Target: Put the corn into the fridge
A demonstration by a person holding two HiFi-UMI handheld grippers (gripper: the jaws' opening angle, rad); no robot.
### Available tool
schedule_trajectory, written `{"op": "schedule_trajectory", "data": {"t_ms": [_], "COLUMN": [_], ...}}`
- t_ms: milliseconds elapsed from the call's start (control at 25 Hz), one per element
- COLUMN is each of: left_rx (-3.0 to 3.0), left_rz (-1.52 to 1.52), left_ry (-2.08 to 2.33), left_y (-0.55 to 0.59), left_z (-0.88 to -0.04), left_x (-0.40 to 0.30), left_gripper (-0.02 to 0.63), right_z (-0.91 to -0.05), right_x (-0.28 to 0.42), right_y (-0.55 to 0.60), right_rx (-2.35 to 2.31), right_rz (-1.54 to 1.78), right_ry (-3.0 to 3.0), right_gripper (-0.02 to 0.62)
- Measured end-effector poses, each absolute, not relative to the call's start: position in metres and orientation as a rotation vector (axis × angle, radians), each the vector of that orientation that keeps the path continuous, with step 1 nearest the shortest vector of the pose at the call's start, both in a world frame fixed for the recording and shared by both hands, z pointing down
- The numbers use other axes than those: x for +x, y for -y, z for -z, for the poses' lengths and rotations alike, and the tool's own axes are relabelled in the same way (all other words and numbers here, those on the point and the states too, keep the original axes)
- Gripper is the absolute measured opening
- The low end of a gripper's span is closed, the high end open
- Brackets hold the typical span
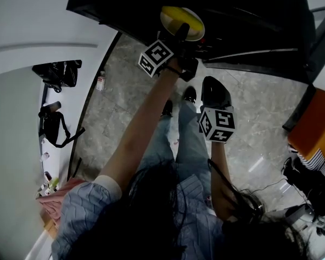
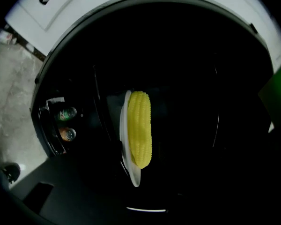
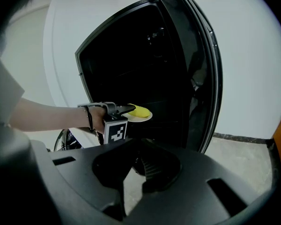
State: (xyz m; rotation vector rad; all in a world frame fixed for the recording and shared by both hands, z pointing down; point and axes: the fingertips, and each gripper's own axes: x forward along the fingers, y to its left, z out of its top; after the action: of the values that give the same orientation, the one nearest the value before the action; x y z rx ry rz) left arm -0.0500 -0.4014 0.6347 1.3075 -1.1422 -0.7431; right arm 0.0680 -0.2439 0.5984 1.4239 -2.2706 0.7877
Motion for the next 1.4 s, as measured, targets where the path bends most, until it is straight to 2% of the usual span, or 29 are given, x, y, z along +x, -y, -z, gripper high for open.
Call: {"op": "schedule_trajectory", "data": {"t_ms": [360,640,920,960,1160,1280,1400], "left_rx": [1.224,1.275,1.444,1.458,1.501,1.51,1.515], "left_rz": [0.722,0.697,0.527,0.52,0.499,0.441,0.425], "left_ry": [1.177,1.204,1.142,1.14,1.152,1.155,1.145], "left_y": [0.398,0.395,0.358,0.354,0.341,0.34,0.343], "left_z": [-0.633,-0.628,-0.633,-0.635,-0.644,-0.654,-0.656], "left_x": [-0.06,-0.067,-0.057,-0.056,-0.056,-0.054,-0.051], "left_gripper": [0.314,0.327,0.321,0.312,0.086,0.042,0.025], "right_z": [-0.598,-0.604,-0.604,-0.604,-0.607,-0.61,-0.612], "right_x": [0.069,0.074,0.073,0.073,0.075,0.075,0.074], "right_y": [0.248,0.251,0.25,0.251,0.252,0.251,0.25], "right_rx": [1.437,1.463,1.465,1.466,1.474,1.47,1.466], "right_rz": [-0.778,-0.787,-0.784,-0.784,-0.79,-0.794,-0.799], "right_ry": [2.263,2.243,2.239,2.239,2.233,2.229,2.226], "right_gripper": [0.03,0.029,0.029,0.029,0.029,0.029,0.03]}}
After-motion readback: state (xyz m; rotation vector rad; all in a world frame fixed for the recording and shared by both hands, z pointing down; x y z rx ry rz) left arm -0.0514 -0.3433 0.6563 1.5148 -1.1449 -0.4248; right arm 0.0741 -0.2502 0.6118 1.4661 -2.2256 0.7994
